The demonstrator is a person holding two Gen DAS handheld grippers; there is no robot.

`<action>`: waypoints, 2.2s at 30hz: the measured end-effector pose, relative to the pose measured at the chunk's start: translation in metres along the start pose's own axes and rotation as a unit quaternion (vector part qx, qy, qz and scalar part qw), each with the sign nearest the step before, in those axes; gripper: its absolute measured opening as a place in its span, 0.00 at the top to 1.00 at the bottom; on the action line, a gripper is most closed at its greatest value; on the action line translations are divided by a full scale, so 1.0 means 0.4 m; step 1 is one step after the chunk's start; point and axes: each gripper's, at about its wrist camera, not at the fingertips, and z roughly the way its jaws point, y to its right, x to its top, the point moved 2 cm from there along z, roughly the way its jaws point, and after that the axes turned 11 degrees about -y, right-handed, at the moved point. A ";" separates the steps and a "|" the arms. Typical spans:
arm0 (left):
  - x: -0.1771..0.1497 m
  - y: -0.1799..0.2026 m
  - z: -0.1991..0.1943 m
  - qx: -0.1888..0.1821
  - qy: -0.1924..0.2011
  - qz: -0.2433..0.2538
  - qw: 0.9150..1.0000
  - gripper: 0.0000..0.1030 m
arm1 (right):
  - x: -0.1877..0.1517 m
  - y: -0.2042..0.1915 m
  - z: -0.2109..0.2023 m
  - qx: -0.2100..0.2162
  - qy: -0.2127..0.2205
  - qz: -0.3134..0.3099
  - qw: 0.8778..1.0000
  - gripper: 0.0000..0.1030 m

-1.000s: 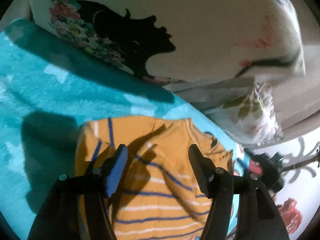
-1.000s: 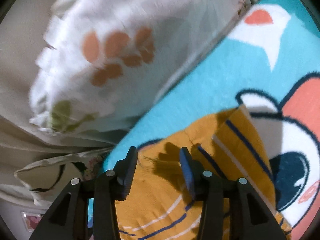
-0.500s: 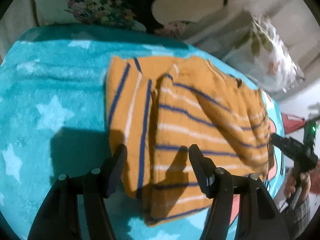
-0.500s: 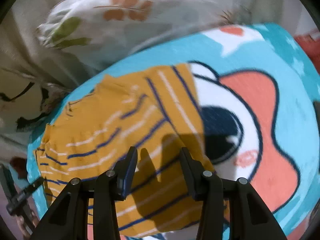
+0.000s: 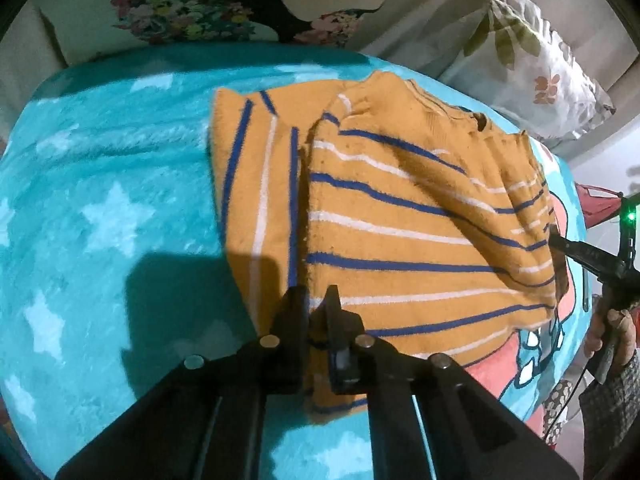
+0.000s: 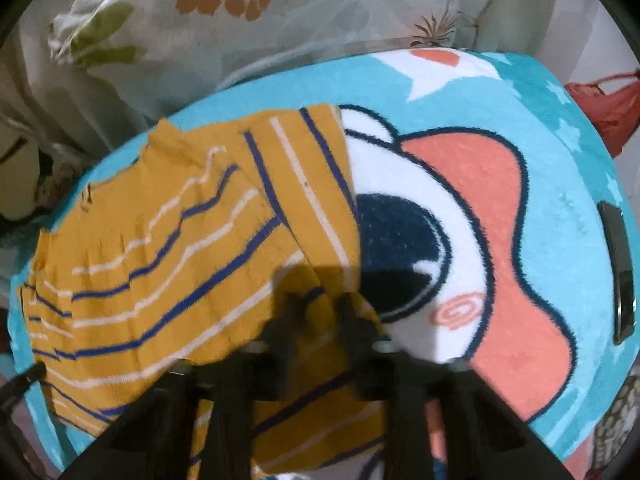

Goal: Fold small clothes

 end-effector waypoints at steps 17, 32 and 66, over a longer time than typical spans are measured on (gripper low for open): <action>-0.153 -0.056 -0.045 0.072 0.023 -0.138 0.987 0.94 | -0.016 0.155 -0.048 -0.004 0.016 0.036 0.999 0.91; -0.406 0.106 -0.264 0.162 0.160 -0.171 0.959 0.33 | -0.118 -0.339 -0.059 0.119 -0.006 -0.234 0.965 0.91; -0.409 0.381 -0.283 0.178 0.191 -0.090 0.961 0.17 | -0.298 -0.035 -0.287 0.027 0.110 -0.200 0.973 0.61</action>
